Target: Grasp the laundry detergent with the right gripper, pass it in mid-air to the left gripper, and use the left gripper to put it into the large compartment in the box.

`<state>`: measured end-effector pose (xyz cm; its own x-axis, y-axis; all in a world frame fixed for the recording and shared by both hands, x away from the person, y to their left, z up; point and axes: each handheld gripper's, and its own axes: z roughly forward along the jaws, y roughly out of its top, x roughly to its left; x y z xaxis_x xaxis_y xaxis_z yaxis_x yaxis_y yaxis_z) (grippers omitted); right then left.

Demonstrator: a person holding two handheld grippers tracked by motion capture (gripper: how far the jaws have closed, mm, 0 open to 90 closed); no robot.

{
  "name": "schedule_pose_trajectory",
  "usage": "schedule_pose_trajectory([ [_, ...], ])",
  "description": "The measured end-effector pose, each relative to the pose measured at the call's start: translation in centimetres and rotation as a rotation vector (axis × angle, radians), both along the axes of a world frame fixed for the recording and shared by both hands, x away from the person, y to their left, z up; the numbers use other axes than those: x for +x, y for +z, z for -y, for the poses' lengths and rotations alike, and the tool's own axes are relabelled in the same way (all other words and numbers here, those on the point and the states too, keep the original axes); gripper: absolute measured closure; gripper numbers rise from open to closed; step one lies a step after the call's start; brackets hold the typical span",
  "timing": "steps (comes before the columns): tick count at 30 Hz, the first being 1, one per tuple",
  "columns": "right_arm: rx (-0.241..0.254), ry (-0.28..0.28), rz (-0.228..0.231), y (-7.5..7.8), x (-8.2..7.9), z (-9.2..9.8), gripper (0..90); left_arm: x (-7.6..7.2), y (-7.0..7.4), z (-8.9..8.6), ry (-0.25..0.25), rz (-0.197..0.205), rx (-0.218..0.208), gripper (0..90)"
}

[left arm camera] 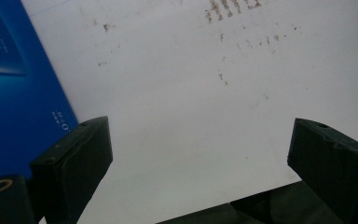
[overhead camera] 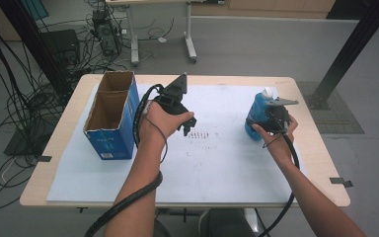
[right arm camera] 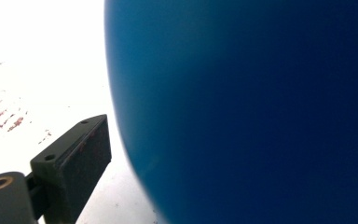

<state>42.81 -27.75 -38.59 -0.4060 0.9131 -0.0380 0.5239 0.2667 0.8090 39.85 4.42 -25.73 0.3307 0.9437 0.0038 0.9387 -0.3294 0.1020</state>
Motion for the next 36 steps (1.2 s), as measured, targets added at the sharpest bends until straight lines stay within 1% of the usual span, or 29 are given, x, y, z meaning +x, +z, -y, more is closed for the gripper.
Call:
schedule_pose_trajectory([
  [2,-0.004,-0.004,0.002,0.0,0.02,-0.01,9.3,-0.01,0.01,-0.01,0.001,0.001,0.001,7.0],
  [4,-0.006,-0.001,0.002,-0.01,0.02,-0.01,13.2,-0.02,0.02,-0.01,0.001,0.002,-0.001,7.0],
  [5,-0.006,-0.001,0.002,-0.01,0.02,-0.01,13.2,-0.02,0.02,-0.01,0.001,0.002,-0.001,7.0],
  [9,-0.015,-0.004,0.007,0.01,-0.02,-0.08,20.6,-0.04,-0.01,-0.04,-0.003,0.0,-0.001,7.0],
  [10,-0.019,-0.009,0.011,0.03,-0.05,-0.1,23.6,-0.06,-0.03,-0.08,-0.003,0.003,-0.002,7.0],
  [11,-0.019,-0.009,0.011,0.03,-0.05,-0.1,23.6,-0.06,-0.03,-0.08,-0.003,0.003,-0.002,7.0],
  [12,-0.033,-0.021,0.012,0.03,-0.08,-0.11,28.2,-0.1,-0.05,-0.11,-0.004,0.0,-0.002,7.0],
  [14,-0.034,-0.021,0.011,0.0,-0.09,-0.11,28.5,-0.13,-0.07,-0.13,-0.003,0.0,-0.004,7.0],
  [18,-0.039,-0.022,0.012,-0.01,-0.09,-0.09,34.9,-0.16,-0.16,-0.19,-0.004,0.001,-0.004,6.9],
  [22,-0.044,-0.022,0.015,-0.05,-0.1,-0.09,38.0,-0.16,-0.11,-0.15,-0.007,-0.002,-0.003,7.0],
  [24,-0.036,-0.022,0.013,-0.05,-0.09,-0.04,38.3,-0.16,-0.08,-0.12,-0.007,0.003,-0.003,7.0],
  [33,-0.029,-0.017,0.009,-0.04,-0.04,0.05,39.3,-0.16,0.06,0.03,-0.013,0.002,-0.001,7.0],
  [36,-0.022,-0.015,0.008,-0.04,-0.02,0.1,39.7,-0.19,0.14,-0.03,-0.008,0.006,-0.001,7.0],
])
